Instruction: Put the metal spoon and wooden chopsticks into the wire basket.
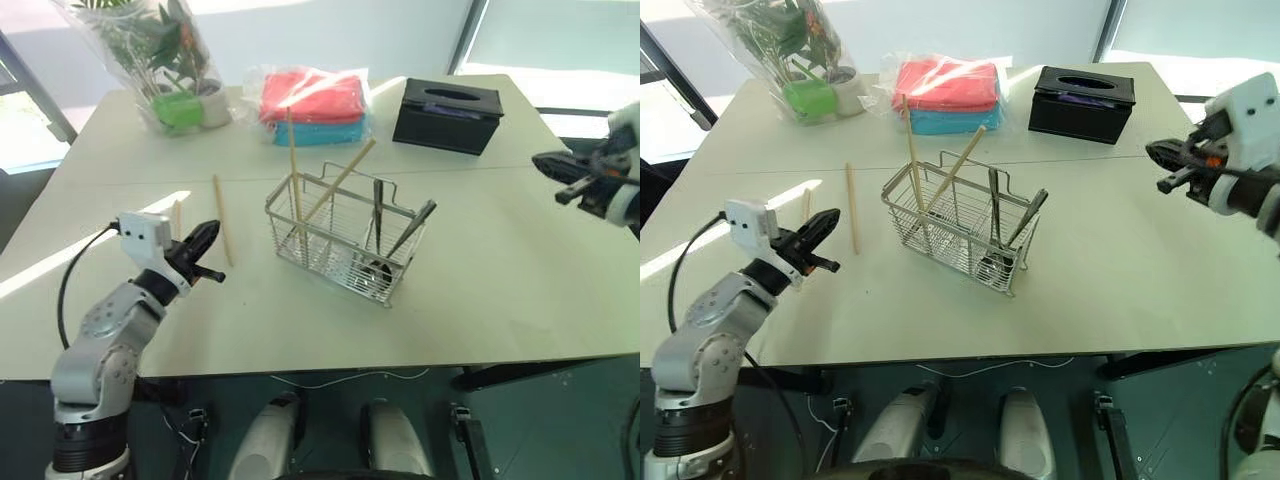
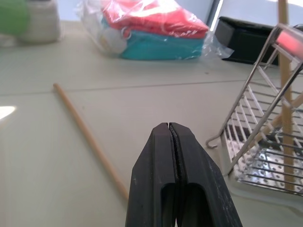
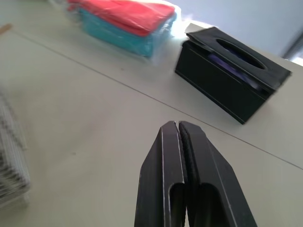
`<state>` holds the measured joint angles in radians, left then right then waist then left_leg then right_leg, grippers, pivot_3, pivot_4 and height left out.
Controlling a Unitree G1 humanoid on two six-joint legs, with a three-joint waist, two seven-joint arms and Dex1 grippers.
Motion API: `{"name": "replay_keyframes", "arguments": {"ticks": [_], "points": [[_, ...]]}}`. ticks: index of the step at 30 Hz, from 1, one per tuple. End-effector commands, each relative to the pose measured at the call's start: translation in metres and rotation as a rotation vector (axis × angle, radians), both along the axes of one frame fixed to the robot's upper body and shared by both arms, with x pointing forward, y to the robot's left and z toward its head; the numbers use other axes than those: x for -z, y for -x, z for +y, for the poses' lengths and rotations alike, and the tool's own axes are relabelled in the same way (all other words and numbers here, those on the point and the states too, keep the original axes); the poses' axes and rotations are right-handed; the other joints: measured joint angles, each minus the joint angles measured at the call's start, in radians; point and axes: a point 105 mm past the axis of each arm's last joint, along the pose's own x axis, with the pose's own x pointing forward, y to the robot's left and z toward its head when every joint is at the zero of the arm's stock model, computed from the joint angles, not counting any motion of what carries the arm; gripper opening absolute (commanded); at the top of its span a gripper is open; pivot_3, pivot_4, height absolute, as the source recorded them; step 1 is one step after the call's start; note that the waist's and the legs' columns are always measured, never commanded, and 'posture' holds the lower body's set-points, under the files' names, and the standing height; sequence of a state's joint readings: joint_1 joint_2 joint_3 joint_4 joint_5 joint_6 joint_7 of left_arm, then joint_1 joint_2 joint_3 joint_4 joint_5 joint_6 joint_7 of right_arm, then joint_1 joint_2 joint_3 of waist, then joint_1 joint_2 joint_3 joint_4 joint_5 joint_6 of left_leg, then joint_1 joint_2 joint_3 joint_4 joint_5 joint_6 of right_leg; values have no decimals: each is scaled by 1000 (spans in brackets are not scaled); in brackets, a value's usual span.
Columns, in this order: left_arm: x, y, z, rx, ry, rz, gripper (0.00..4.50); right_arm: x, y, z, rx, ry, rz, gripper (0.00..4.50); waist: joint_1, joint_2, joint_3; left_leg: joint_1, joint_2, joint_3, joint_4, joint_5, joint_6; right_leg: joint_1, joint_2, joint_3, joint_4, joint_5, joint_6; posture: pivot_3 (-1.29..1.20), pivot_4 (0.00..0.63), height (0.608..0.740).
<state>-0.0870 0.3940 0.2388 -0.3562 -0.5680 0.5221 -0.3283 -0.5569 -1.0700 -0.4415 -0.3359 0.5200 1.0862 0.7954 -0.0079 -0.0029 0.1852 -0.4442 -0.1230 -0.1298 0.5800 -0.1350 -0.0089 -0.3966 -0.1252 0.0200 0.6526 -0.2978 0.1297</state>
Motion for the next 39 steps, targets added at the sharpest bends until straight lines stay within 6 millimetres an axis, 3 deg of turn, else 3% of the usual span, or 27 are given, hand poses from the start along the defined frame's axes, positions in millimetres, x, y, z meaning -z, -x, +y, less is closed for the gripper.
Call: {"name": "replay_keyframes", "arguments": {"ticks": [1,6,11,14,21,28,35,39], "points": [[-2,-1,3,-39,-33,-34,0,-20,13,15,-86,10,-25,73,0,-2,-1,0,0,0,0,0,0,0,0,0,-1,0,0,0,150,740],[7,-10,14,-155,-79,-13,0,-29,31,42,-254,-62,22,73,-1,-2,-1,-1,0,1,0,-1,1,0,-1,0,-3,1,0,0,150,740],[4,-22,20,-273,-98,-20,0,-26,43,60,-361,-101,72,73,5,-3,0,-3,0,0,0,-1,1,-1,-1,-1,-4,1,1,0,150,740],[-2,-27,16,-292,-99,-30,881,-23,43,63,-368,-99,85,0,15,-3,0,-4,0,0,0,-1,1,-1,-1,-1,-5,2,2,0,150,740],[-13,-39,15,-352,-116,1,4458,-27,44,73,-418,-90,89,0,21,-3,0,-5,0,1,0,-1,1,-2,-1,-1,-5,2,3,0,150,740],[-10,-57,20,-440,-197,161,4458,-36,50,83,-487,-76,85,0,21,-4,0,-5,0,1,0,-1,1,-3,1,-1,-5,4,5,0,150,740],[-2,-79,21,-459,-116,346,4458,-39,52,84,-497,-59,80,0,21,-7,2,-7,0,0,0,-1,1,-3,2,-1,-5,6,9,0,150,740],[-3,-94,17,-435,-203,379,4458,-45,56,86,-527,-72,66,0,20,-7,2,-11,0,1,1,0,1,-8,2,-1,-5,7,11,0,150,740]]}}
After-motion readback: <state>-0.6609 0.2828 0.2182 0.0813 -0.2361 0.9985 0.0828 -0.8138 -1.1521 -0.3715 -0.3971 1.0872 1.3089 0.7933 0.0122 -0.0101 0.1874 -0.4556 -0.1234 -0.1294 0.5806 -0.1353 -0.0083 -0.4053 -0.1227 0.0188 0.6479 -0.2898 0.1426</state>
